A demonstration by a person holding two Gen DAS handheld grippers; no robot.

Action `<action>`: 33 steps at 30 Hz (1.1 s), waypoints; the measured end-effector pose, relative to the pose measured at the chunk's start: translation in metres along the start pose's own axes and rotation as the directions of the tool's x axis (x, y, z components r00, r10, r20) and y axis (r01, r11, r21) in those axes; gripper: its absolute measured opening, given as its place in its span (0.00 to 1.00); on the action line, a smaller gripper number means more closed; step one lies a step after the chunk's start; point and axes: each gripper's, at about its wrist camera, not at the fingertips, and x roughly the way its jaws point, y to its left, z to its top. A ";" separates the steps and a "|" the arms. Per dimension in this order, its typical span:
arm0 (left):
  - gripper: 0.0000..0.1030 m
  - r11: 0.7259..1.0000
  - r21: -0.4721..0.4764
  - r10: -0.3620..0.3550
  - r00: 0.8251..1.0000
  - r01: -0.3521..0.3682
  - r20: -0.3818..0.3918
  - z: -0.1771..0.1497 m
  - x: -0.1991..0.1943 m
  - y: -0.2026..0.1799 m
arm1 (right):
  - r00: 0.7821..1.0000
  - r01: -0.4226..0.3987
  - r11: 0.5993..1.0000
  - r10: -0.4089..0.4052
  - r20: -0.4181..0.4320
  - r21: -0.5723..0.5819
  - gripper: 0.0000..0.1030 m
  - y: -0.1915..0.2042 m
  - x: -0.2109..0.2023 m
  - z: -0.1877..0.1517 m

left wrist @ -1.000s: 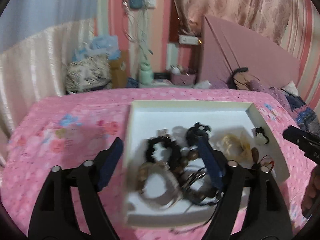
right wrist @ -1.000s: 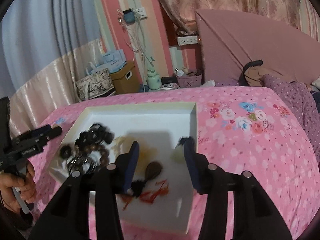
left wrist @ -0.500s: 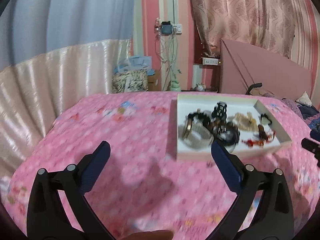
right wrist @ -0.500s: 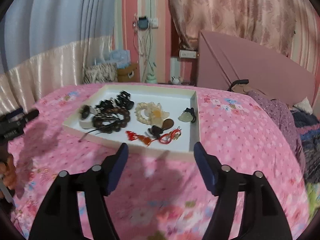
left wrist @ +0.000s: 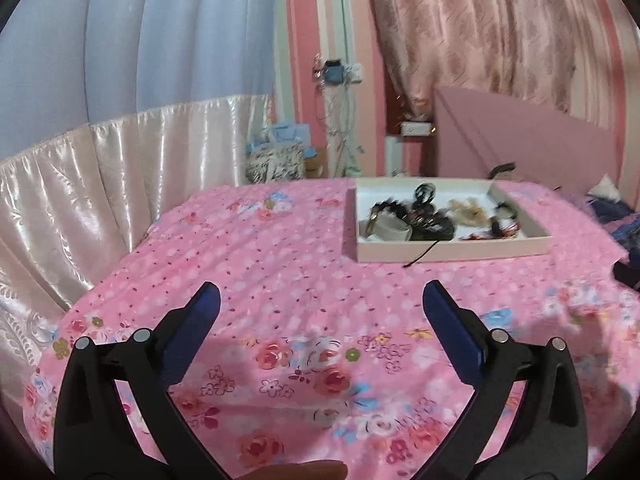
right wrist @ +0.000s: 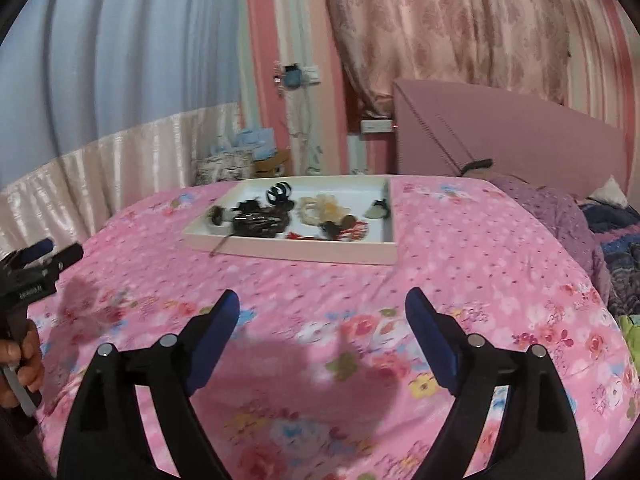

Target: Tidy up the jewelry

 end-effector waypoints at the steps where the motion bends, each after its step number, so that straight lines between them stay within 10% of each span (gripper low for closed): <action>1: 0.97 1.000 -0.017 -0.004 1.000 0.005 0.007 -0.002 0.006 -0.002 | 1.000 0.001 1.000 -0.001 0.029 0.011 0.83 -0.004 0.004 -0.001; 13: 0.97 0.998 0.058 0.011 0.998 -0.015 0.068 -0.006 0.040 -0.055 | 0.997 0.033 0.999 -0.032 0.074 -0.009 0.85 -0.007 0.031 -0.009; 33: 0.97 0.998 -0.043 0.040 0.991 -0.035 0.130 -0.009 0.025 -0.036 | 0.988 0.087 0.996 -0.088 0.128 0.010 0.97 -0.005 0.019 -0.012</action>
